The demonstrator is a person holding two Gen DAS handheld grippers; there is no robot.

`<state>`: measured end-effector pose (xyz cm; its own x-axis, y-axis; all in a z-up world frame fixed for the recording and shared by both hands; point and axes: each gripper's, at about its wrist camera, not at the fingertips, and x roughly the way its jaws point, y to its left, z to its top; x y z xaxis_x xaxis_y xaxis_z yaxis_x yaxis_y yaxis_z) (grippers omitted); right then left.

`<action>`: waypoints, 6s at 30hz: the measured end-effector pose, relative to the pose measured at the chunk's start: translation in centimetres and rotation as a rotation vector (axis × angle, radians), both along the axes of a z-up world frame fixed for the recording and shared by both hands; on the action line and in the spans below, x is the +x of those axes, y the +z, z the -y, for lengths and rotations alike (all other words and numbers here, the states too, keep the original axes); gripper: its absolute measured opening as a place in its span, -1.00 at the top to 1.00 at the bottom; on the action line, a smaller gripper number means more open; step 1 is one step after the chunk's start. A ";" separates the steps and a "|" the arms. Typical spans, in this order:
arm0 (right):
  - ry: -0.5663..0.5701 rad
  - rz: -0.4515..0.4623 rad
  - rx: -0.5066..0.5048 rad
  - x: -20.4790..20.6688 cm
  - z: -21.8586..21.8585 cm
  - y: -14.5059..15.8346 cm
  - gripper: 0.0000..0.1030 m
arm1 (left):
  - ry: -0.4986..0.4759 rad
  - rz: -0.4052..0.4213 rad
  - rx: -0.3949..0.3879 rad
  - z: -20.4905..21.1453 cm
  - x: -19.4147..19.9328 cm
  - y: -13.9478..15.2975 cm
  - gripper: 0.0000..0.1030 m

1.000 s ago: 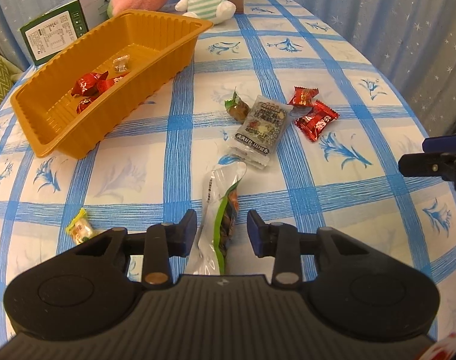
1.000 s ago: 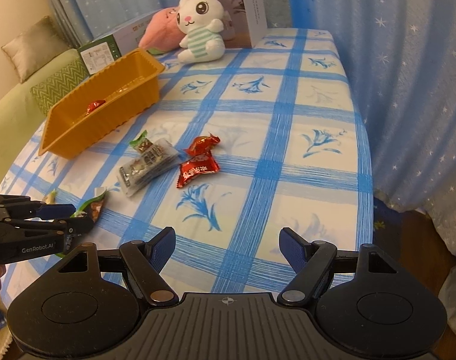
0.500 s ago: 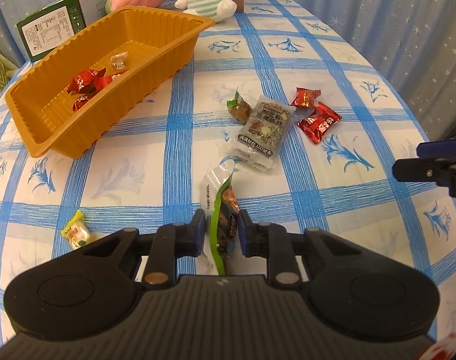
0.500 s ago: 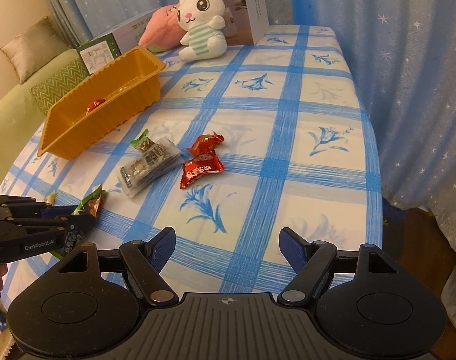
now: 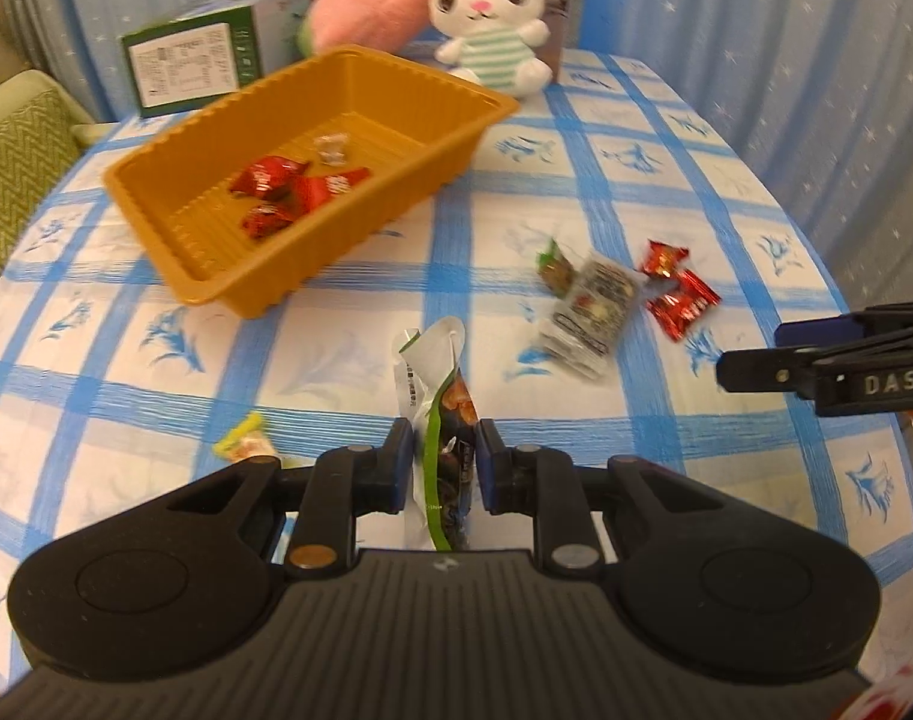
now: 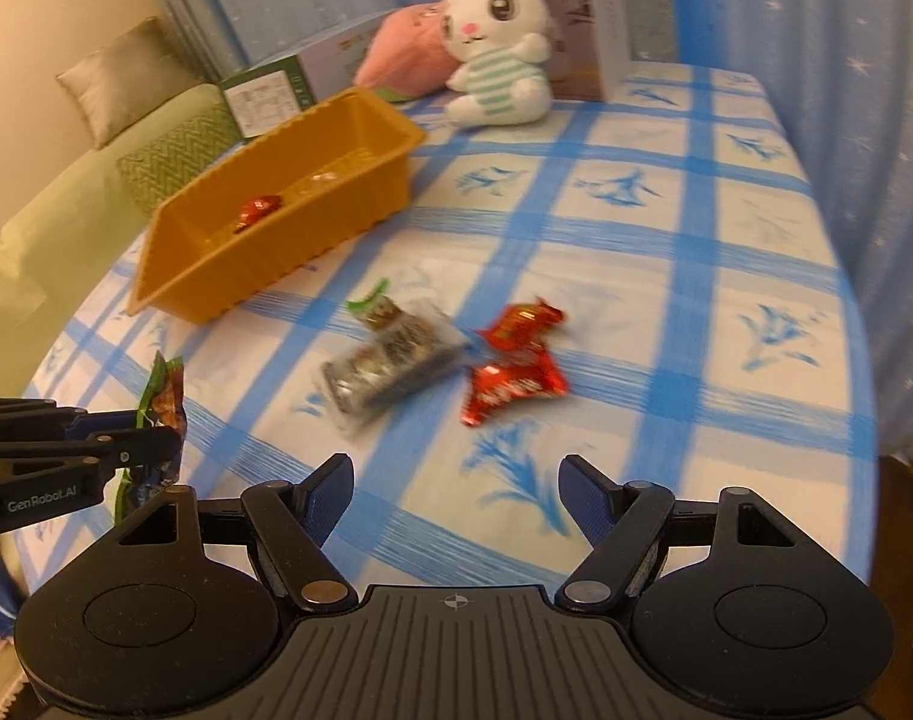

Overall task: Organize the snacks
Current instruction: 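Grasp the clear printed nut packet with the right tool while the left tool holds the green bag, then carry the green bag and nut packet over the orange tray with both tools, then open both tools to drop the snacks into the tray, then withdraw both tools from the tray back over the table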

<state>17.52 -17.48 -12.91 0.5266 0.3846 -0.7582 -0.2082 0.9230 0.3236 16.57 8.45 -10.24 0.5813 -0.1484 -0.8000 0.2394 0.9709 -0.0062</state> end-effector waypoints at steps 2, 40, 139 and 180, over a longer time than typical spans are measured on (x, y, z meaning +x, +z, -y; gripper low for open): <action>0.013 0.002 0.013 0.6 -0.9 -0.1 -0.47 | 0.020 0.007 0.000 -0.7 -0.1 0.3 0.61; 0.090 0.010 -0.166 7.6 -8.8 -3.2 0.25 | 0.185 0.015 -0.015 -7.5 -0.2 1.0 0.62; 0.131 0.131 -0.034 22.1 -12.7 4.9 0.27 | 0.174 -0.012 -0.011 -9.9 19.3 2.2 0.63; 0.161 0.110 -0.012 21.3 -13.2 4.2 -0.17 | 0.223 -0.010 -0.044 -10.6 17.2 3.0 0.61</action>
<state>38.77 -4.30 -8.67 0.5387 0.4622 -0.7044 -0.3873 0.8783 0.2802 33.79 19.08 -7.20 0.5954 -0.0516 -0.8018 0.0182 0.9985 -0.0508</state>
